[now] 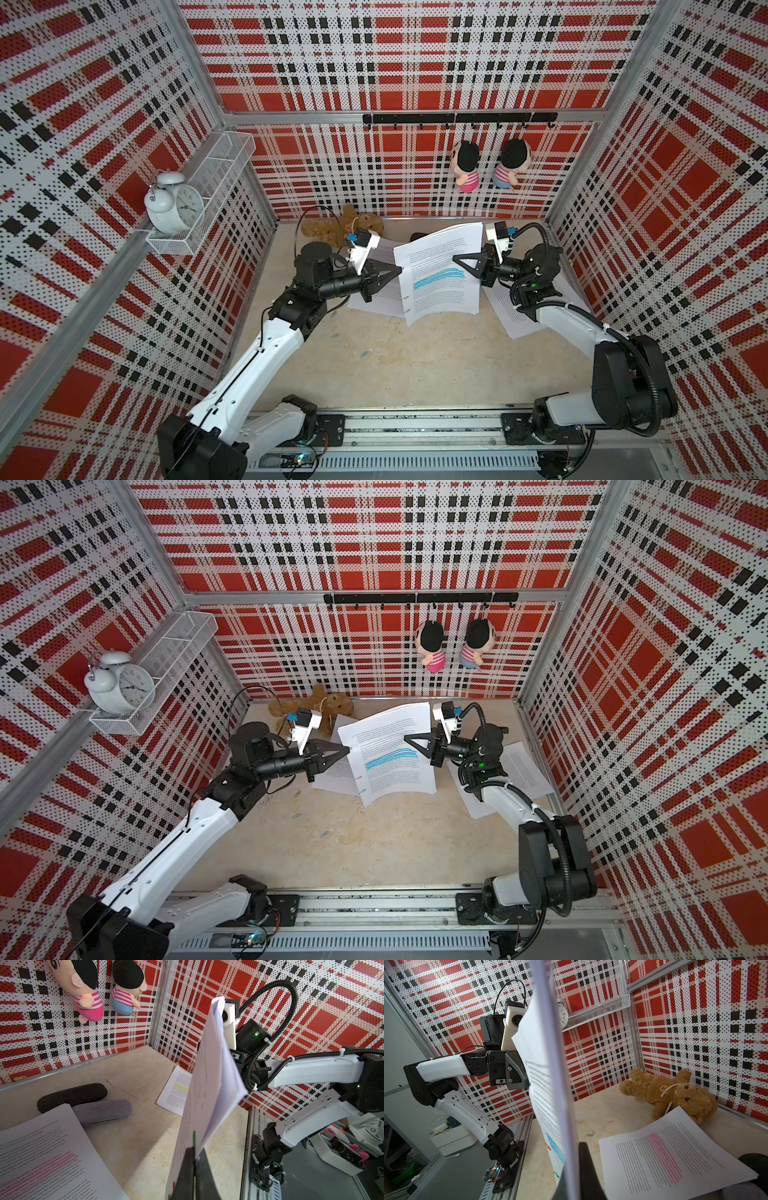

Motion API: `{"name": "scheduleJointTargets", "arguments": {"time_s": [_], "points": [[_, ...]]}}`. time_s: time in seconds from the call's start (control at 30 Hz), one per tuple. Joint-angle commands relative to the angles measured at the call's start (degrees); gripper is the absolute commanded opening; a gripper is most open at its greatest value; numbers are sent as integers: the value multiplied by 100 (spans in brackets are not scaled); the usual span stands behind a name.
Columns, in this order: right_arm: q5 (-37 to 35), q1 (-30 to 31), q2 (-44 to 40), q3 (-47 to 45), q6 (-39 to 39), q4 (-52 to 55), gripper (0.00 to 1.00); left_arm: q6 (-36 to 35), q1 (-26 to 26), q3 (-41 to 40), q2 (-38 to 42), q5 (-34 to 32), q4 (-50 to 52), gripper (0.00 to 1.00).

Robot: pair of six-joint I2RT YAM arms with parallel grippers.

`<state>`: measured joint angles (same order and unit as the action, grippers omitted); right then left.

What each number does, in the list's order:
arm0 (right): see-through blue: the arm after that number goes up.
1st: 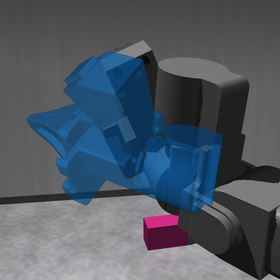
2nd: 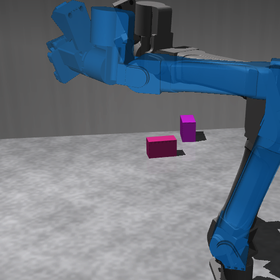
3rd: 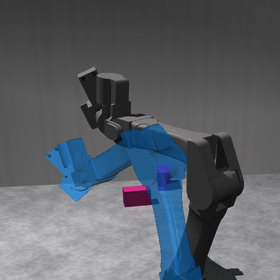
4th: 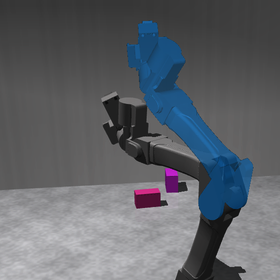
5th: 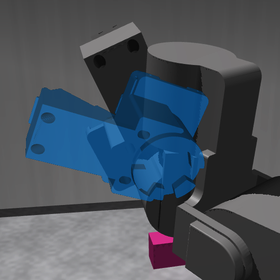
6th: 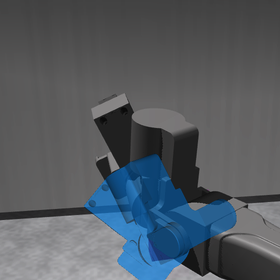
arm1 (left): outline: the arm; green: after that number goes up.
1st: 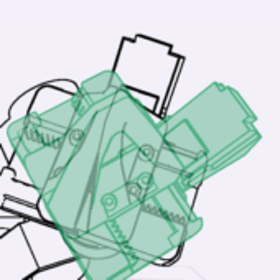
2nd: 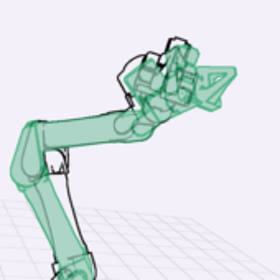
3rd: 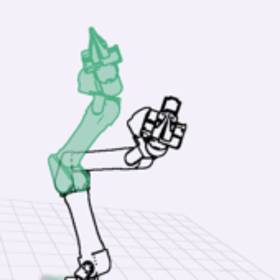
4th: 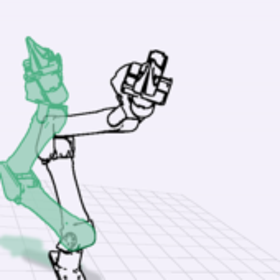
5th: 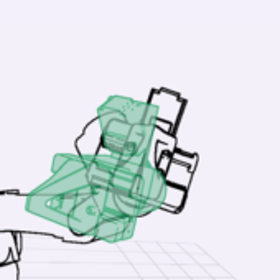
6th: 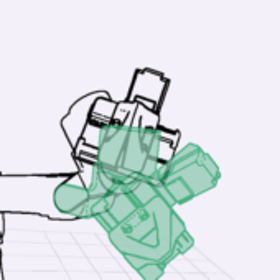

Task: Unclip the paperclips from the documents
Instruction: Remove the paper clip from the document, then place the paper clip at the center of the board.

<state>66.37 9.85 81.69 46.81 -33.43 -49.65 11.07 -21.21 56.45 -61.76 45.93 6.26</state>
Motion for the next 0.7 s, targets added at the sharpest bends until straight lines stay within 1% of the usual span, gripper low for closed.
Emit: {"name": "scheduleJointTargets", "arguments": {"time_s": [0.0,0.27,0.43,0.5,0.57,0.67], "points": [[-1172,-857,227,151,-76,-62,0,-69,232,150,529,-52,371,0],[-1112,-859,477,363,-159,-176,0,-62,232,158,566,-29,414,0],[-1073,-861,499,391,-215,-188,0,-105,240,122,526,-158,480,0],[-1067,-858,433,372,-219,-122,0,-80,247,76,454,-406,569,0],[-1073,-860,332,331,-173,29,0,43,290,-9,319,-829,698,0],[-1091,-825,105,263,-55,391,0,593,389,-224,6,-1373,768,0]]}}
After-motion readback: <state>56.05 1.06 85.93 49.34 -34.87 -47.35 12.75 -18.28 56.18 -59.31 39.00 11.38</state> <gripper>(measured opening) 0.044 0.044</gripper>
